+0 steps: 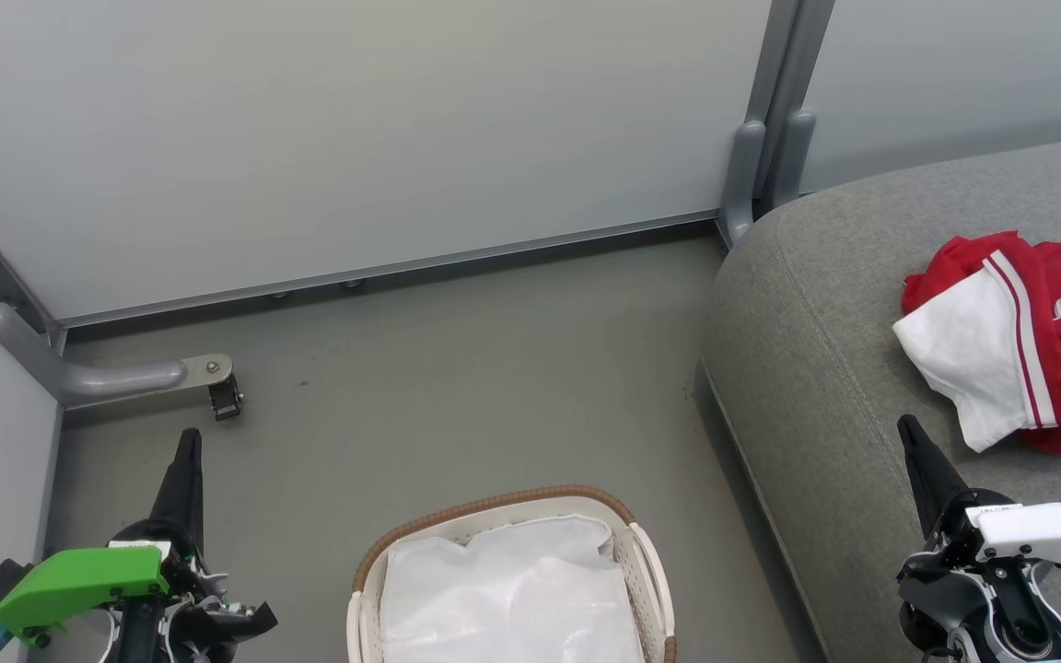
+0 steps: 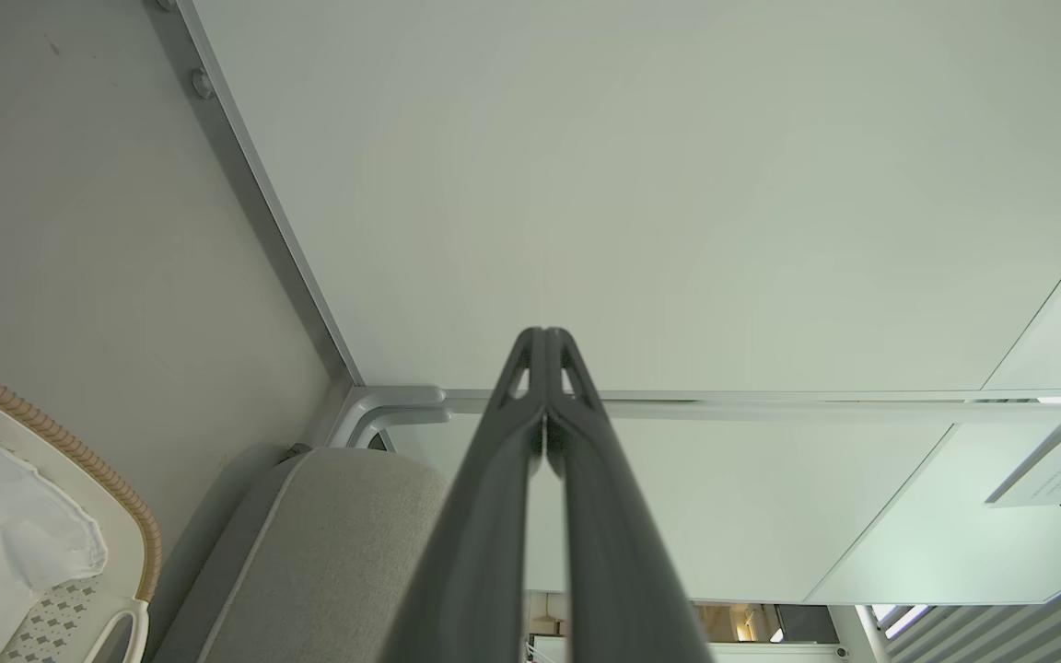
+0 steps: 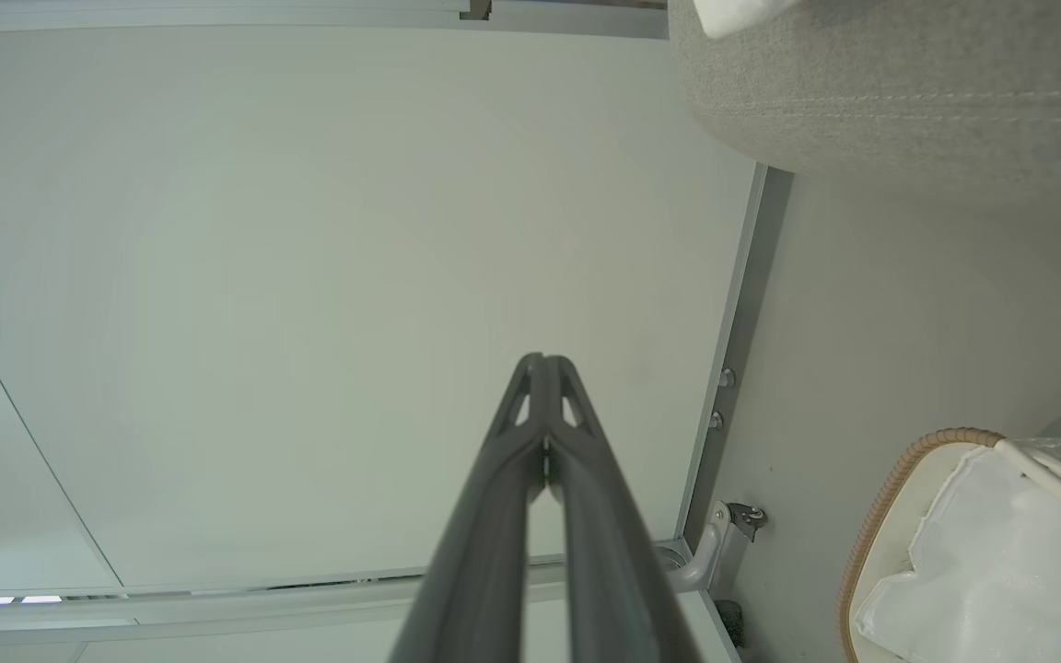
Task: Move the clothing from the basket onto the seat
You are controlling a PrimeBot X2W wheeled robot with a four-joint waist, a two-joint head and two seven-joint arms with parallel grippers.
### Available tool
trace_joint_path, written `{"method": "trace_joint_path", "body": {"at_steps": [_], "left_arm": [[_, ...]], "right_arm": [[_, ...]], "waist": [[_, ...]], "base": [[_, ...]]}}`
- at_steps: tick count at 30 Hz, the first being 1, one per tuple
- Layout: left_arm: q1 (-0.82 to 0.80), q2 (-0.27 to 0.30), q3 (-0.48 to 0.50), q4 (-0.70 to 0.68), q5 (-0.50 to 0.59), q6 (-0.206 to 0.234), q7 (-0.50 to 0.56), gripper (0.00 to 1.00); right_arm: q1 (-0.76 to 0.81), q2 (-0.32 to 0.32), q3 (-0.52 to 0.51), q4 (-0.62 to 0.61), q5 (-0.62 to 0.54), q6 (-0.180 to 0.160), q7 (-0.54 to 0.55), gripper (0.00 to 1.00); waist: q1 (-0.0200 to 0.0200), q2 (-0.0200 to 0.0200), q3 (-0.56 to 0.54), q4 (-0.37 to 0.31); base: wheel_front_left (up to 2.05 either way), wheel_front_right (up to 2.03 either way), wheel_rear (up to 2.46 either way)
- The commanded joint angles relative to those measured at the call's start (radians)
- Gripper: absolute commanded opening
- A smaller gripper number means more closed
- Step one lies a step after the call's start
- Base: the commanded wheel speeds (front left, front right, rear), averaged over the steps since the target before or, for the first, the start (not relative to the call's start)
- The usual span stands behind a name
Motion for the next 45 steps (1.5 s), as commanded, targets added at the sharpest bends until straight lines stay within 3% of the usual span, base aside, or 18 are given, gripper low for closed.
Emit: {"method": "trace_joint_path", "body": {"at_steps": [1,45], "left_arm": [[-0.012,0.007,0.002,-0.002,-0.003,-0.005,0.005,0.0],[-0.012,0.007,0.002,-0.002,-0.003,-0.005,0.004,0.0]], "right_arm": [[-0.001,-0.002,-0.002,-0.003,0.003,0.0,0.003,0.0],[-0.001,-0.002,-0.002,-0.003,0.004,0.0,0.003,0.0]], "waist": [[0.0,0.0,0.0,0.0],[0.0,0.0,0.0,0.0]], "base": [[0.0,0.0,0.0],[0.0,0.0,0.0]]}}
